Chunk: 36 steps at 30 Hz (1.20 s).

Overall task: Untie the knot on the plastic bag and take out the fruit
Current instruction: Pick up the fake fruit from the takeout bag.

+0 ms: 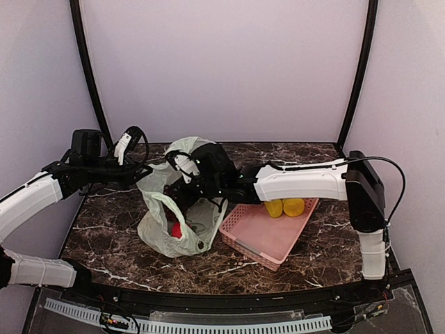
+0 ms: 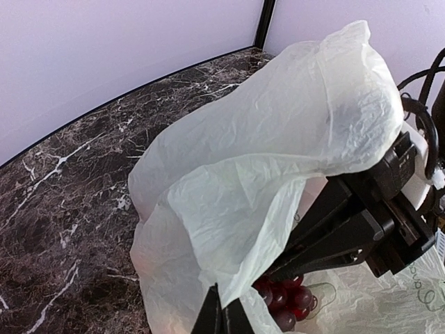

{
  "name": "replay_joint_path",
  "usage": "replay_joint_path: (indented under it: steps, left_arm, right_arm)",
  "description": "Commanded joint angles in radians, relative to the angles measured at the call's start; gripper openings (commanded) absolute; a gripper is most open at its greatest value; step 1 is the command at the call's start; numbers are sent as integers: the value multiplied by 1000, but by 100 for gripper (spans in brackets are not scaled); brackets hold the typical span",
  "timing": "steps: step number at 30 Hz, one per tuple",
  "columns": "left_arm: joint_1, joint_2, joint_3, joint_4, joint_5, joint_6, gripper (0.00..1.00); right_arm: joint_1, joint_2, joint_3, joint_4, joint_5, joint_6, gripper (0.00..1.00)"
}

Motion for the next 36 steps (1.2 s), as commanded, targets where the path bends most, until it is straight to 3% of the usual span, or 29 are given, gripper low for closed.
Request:
replay_joint_path:
  steps: [1,20,36]
  left_arm:
    - [2,-14,-12,-6,-9,-7,1]
    - [3,-36,-20,-12,-168,-19,1]
    - [3,-41,-18,-18,-162,-15,1]
  right_arm:
    - [5,32,21,15,-7,16,0]
    - [42,8,-92,-19,39,80,0]
    - [61,-245,-244,291,147,17,0]
